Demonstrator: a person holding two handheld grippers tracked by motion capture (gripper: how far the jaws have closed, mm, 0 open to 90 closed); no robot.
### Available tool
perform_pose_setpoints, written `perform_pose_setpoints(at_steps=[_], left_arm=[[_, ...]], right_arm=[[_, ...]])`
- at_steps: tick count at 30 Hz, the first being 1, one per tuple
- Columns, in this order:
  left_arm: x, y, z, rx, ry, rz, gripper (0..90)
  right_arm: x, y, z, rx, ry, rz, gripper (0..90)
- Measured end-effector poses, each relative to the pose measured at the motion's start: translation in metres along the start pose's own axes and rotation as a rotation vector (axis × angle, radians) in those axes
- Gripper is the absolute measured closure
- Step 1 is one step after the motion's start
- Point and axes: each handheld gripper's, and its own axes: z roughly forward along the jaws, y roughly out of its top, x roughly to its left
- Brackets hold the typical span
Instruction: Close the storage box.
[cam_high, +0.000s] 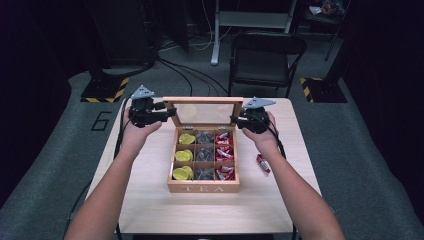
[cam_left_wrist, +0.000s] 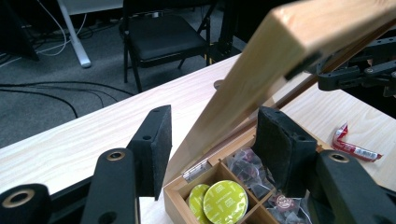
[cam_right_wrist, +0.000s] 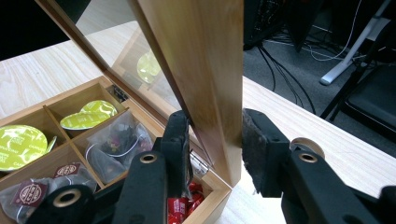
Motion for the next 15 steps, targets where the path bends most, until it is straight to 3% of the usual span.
perform_pose_setpoints(at_steps=[10, 15], left_arm=[[-0.010, 0.001, -0.005, -0.004, -0.015, 0.037, 47.7], [-0.012, -0.005, -0.010, -0.037, -0.029, 0.047, 52.0]], right_arm=[[0.005, -0.005, -0.004, 0.001, 0.002, -0.018, 61.6], [0.006, -0.007, -0.005, -0.011, -0.002, -0.028, 61.0]])
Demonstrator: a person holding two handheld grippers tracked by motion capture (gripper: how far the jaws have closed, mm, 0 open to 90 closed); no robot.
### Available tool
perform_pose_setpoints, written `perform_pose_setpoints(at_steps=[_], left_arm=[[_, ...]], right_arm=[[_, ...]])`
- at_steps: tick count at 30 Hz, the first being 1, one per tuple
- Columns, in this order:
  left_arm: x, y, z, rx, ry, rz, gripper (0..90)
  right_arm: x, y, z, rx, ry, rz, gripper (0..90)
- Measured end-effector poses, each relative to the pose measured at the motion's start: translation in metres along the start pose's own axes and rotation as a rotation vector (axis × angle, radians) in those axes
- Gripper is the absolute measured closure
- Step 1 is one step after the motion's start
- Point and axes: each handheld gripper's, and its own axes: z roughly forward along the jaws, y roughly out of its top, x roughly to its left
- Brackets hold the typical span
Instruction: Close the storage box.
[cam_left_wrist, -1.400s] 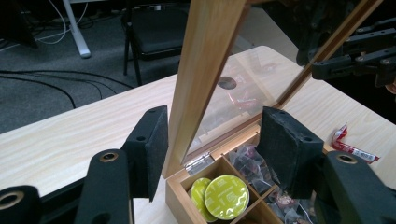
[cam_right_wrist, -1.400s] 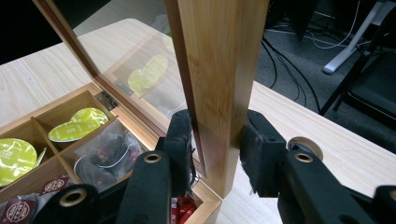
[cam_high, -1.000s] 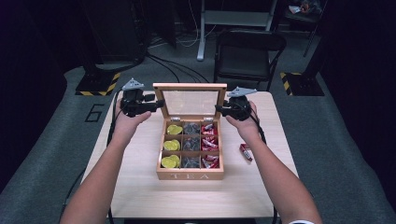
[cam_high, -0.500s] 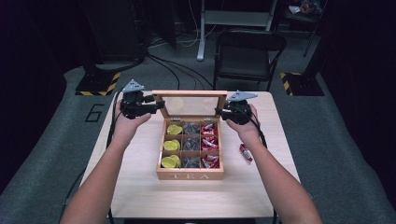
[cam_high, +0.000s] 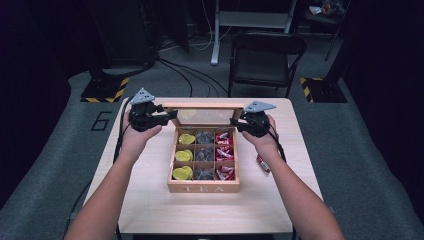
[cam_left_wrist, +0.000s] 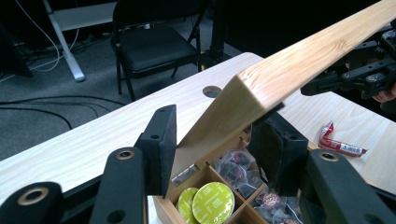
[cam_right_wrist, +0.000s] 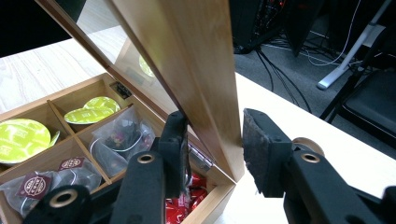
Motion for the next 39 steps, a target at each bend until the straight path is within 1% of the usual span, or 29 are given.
perform_pose_setpoints(at_steps=[2, 5, 6, 8, 9, 10, 12, 14, 15, 17, 19, 20, 23, 24, 26, 29, 30, 32, 34, 37, 39], left_arm=[[0.000, -0.003, -0.001, -0.014, 0.003, 0.004, 52.7], [-0.002, -0.004, -0.003, -0.011, 0.002, 0.016, 53.1], [-0.002, -0.004, -0.004, -0.004, 0.008, 0.024, 53.5], [-0.002, -0.005, -0.007, 0.000, 0.019, 0.018, 55.7], [-0.002, -0.005, -0.008, -0.001, 0.012, 0.010, 57.6], [-0.002, -0.006, -0.008, 0.000, 0.008, 0.006, 57.6], [-0.003, -0.006, -0.009, 0.003, 0.010, 0.012, 57.6], [-0.005, -0.007, -0.010, 0.010, 0.010, 0.014, 57.5], [-0.005, -0.007, -0.010, 0.011, 0.011, 0.014, 57.5], [-0.006, -0.008, -0.011, 0.022, 0.008, 0.019, 57.4], [-0.007, -0.009, -0.012, 0.021, 0.010, 0.020, 57.4], [-0.008, -0.009, -0.012, 0.021, 0.010, 0.021, 57.4], [-0.010, -0.012, -0.013, 0.022, 0.009, 0.018, 57.2], [-0.011, -0.013, -0.014, 0.024, 0.009, 0.014, 57.1], [-0.012, -0.014, -0.015, 0.024, 0.011, 0.014, 56.9], [-0.013, -0.017, -0.016, 0.027, 0.008, 0.012, 56.5], [-0.014, -0.019, -0.016, 0.023, 0.005, 0.004, 56.3], [-0.015, -0.021, -0.017, 0.025, 0.000, 0.001, 56.0], [-0.016, -0.023, -0.018, 0.028, -0.001, 0.005, 55.8], [-0.018, -0.026, -0.019, 0.031, -0.003, 0.009, 55.6], [-0.019, -0.028, -0.020, 0.029, -0.004, 0.011, 55.5]], right_arm=[[0.001, -0.001, 0.000, -0.002, -0.001, 0.003, 60.9], [0.002, -0.002, -0.001, 0.000, -0.002, 0.002, 60.6], [0.002, -0.002, -0.001, -0.002, -0.003, -0.001, 60.5], [0.003, -0.003, -0.001, -0.004, -0.002, 0.006, 60.3], [0.002, -0.003, -0.001, -0.008, -0.002, 0.003, 60.0], [0.002, -0.003, -0.001, -0.007, -0.002, 0.005, 59.7], [0.003, -0.004, -0.001, -0.013, 0.001, 0.010, 59.3], [0.003, -0.005, -0.001, -0.021, 0.002, 0.019, 58.7], [0.003, -0.005, -0.002, -0.019, 0.010, 0.024, 57.9], [0.002, -0.006, -0.002, -0.024, 0.026, 0.054, 54.4], [0.002, -0.007, -0.003, -0.031, 0.048, 0.083, 50.8], [0.002, -0.007, -0.004, -0.029, 0.051, 0.086, 49.8], [0.005, -0.006, -0.008, -0.027, 0.058, 0.069, 46.5], [0.006, -0.006, -0.010, -0.026, 0.061, 0.073, 46.2], [0.007, -0.005, -0.013, -0.027, 0.070, 0.063, 45.8], [0.009, -0.006, -0.020, -0.031, 0.086, 0.073, 45.3], [0.010, -0.006, -0.021, -0.034, 0.087, 0.071, 45.2], [0.012, -0.005, -0.026, -0.038, 0.093, 0.070, 44.6], [0.015, -0.005, -0.032, -0.047, 0.098, 0.058, 44.6], [0.018, -0.004, -0.039, -0.063, 0.111, 0.052, 44.7], [0.020, -0.005, -0.043, -0.063, 0.115, 0.053, 44.7]])
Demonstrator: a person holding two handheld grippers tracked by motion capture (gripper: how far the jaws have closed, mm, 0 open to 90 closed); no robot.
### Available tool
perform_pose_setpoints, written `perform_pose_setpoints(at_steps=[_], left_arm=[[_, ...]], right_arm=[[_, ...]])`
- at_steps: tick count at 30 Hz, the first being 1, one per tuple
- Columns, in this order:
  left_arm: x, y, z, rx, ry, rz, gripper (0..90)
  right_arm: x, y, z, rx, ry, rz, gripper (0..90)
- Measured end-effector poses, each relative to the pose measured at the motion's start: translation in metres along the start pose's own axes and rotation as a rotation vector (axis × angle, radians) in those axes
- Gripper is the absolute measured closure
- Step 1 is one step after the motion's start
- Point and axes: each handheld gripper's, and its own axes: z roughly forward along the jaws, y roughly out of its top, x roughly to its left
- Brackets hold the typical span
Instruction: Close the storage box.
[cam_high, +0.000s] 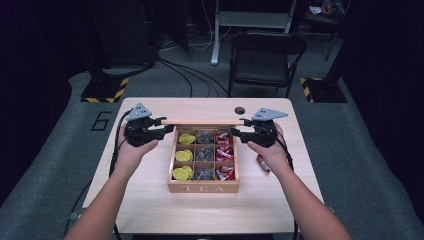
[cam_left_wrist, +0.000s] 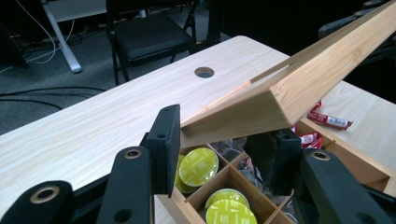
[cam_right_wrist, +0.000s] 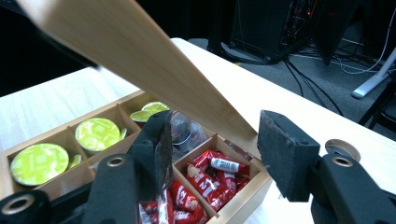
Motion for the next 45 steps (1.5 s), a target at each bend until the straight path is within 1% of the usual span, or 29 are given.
perform_pose_setpoints(at_steps=[4, 6, 7, 9, 11, 13, 16, 18, 20, 21, 22, 23, 24, 25, 27, 28, 29, 31, 32, 33, 36, 37, 39, 40, 42, 44, 45], left_arm=[[-0.003, -0.005, -0.002, 0.013, -0.004, 0.008, 55.2], [-0.005, -0.007, -0.003, 0.015, -0.004, 0.009, 55.0], [-0.005, -0.009, -0.003, 0.016, -0.003, 0.012, 54.9], [-0.008, -0.012, -0.004, 0.015, 0.000, 0.015, 54.8], [-0.009, -0.016, -0.005, 0.017, -0.007, 0.014, 54.6], [-0.010, -0.020, -0.006, 0.010, -0.010, 0.019, 54.2], [-0.012, -0.024, -0.007, 0.010, -0.012, 0.009, 54.1], [-0.014, -0.027, -0.007, 0.013, -0.009, 0.012, 54.1], [-0.015, -0.031, -0.008, 0.017, -0.013, 0.010, 54.1], [-0.016, -0.033, -0.008, 0.008, -0.011, 0.003, 54.1], [-0.016, -0.035, -0.009, 0.012, -0.016, 0.000, 54.1], [-0.017, -0.037, -0.009, 0.006, -0.014, 0.001, 54.2], [-0.017, -0.038, -0.009, 0.007, -0.016, -0.003, 54.3], [-0.018, -0.041, -0.010, 0.009, -0.018, -0.003, 54.4], [-0.020, -0.044, -0.010, 0.005, -0.015, -0.005, 54.5], [-0.020, -0.046, -0.010, 0.008, -0.018, -0.003, 54.5], [-0.021, -0.047, -0.010, 0.006, -0.016, -0.006, 54.5], [-0.022, -0.049, -0.010, 0.005, -0.014, -0.004, 54.6], [-0.022, -0.050, -0.011, 0.011, -0.015, -0.002, 54.7], [-0.022, -0.051, -0.010, 0.007, -0.010, -0.003, 54.7], [-0.024, -0.053, -0.010, 0.009, -0.012, -0.005, 54.7], [-0.024, -0.054, -0.011, 0.013, -0.014, 0.000, 54.7], [-0.025, -0.057, -0.011, 0.011, -0.013, -0.008, 54.7], [-0.025, -0.058, -0.011, 0.017, -0.018, -0.005, 54.8], [-0.025, -0.060, -0.011, 0.017, -0.019, -0.008, 55.0], [-0.026, -0.063, -0.011, 0.016, -0.020, -0.011, 55.0], [-0.027, -0.065, -0.011, 0.013, -0.018, -0.011, 55.0]], right_arm=[[0.004, -0.002, -0.006, -0.006, 0.002, -0.025, 44.5], [0.007, -0.003, -0.009, -0.007, 0.003, -0.026, 43.9], [0.008, -0.003, -0.011, -0.011, 0.008, -0.038, 43.6], [0.010, -0.005, -0.013, -0.012, 0.010, -0.044, 42.7], [0.014, -0.006, -0.017, -0.012, 0.010, -0.042, 41.2], [0.019, -0.008, -0.020, -0.010, 0.009, -0.070, 40.3], [0.026, -0.012, -0.023, 0.000, 0.000, -0.112, 40.1], [0.030, -0.014, -0.025, 0.003, 0.000, -0.129, 39.8], [0.034, -0.016, -0.027, -0.001, -0.004, -0.137, 39.7], [0.035, -0.017, -0.029, -0.006, 0.000, -0.131, 39.7], [0.036, -0.018, -0.030, -0.011, 0.002, -0.124, 39.8], [0.037, -0.019, -0.031, -0.018, 0.001, -0.141, 39.8], [0.039, -0.020, -0.032, -0.020, 0.001, -0.141, 39.7], [0.039, -0.020, -0.033, -0.021, -0.003, -0.151, 39.8], [0.043, -0.023, -0.035, -0.017, 0.006, -0.125, 40.9], [0.043, -0.024, -0.036, -0.012, 0.014, -0.121, 40.9], [0.043, -0.025, -0.037, -0.008, 0.016, -0.122, 41.0], [0.044, -0.028, -0.038, 0.000, 0.020, -0.097, 41.1], [0.045, -0.030, -0.038, -0.003, 0.020, -0.093, 41.1], [0.046, -0.032, -0.039, -0.005, 0.020, -0.078, 41.2], [0.049, -0.037, -0.041, 0.001, 0.030, -0.065, 41.3], [0.049, -0.038, -0.041, 0.001, 0.031, -0.069, 41.4], [0.051, -0.041, -0.043, 0.002, 0.038, -0.057, 41.6], [0.052, -0.043, -0.044, 0.003, 0.045, -0.047, 41.7], [0.053, -0.047, -0.044, 0.007, 0.060, -0.042, 41.9], [0.054, -0.050, -0.045, 0.013, 0.068, -0.023, 42.3], [0.055, -0.052, -0.045, 0.012, 0.071, -0.023, 42.3]])
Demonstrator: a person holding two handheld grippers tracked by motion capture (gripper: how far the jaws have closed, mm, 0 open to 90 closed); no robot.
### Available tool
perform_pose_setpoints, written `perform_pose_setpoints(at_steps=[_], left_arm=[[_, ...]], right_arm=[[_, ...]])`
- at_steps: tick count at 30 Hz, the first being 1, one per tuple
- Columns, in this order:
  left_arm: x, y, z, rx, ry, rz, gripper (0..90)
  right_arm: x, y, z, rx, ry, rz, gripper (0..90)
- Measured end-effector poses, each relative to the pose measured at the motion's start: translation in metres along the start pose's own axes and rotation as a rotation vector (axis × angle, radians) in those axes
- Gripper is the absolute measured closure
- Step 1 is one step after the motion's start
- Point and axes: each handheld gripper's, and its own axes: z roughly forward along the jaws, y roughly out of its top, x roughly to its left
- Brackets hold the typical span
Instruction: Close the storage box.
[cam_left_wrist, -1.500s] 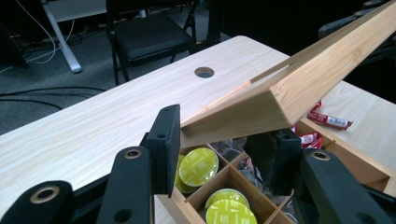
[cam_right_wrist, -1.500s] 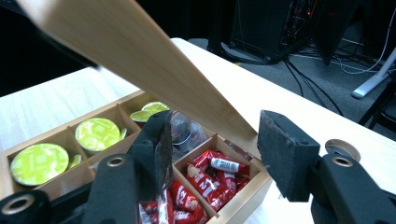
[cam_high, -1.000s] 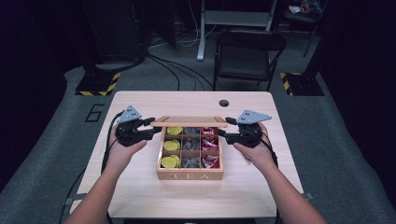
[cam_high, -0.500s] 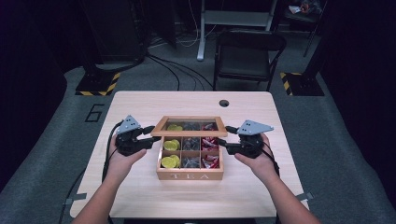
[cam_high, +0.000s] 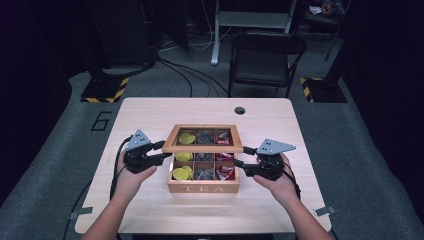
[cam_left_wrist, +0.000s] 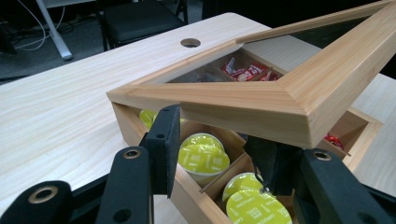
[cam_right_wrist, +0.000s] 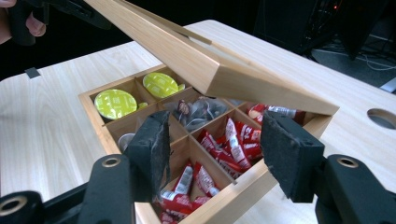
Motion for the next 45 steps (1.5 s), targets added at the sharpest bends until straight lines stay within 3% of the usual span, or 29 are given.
perform_pose_setpoints(at_steps=[14, 24, 32, 37, 45], left_arm=[[-0.006, -0.021, 0.002, 0.009, -0.007, -0.002, 55.0], [-0.009, -0.032, 0.004, 0.024, -0.017, -0.001, 56.2], [-0.011, -0.040, 0.006, 0.029, -0.021, -0.010, 56.1], [-0.011, -0.045, 0.008, 0.027, -0.023, -0.019, 56.1], [-0.012, -0.050, 0.008, 0.062, -0.035, -0.010, 55.7]], right_arm=[[0.010, -0.016, -0.001, -0.005, 0.044, 0.030, 48.1], [0.015, -0.024, -0.004, -0.004, 0.032, 0.031, 53.2], [0.014, -0.031, -0.007, -0.002, 0.036, 0.066, 61.0], [0.016, -0.034, -0.008, 0.007, 0.022, 0.062, 62.4], [0.015, -0.038, -0.009, 0.012, 0.027, 0.079, 62.2]])
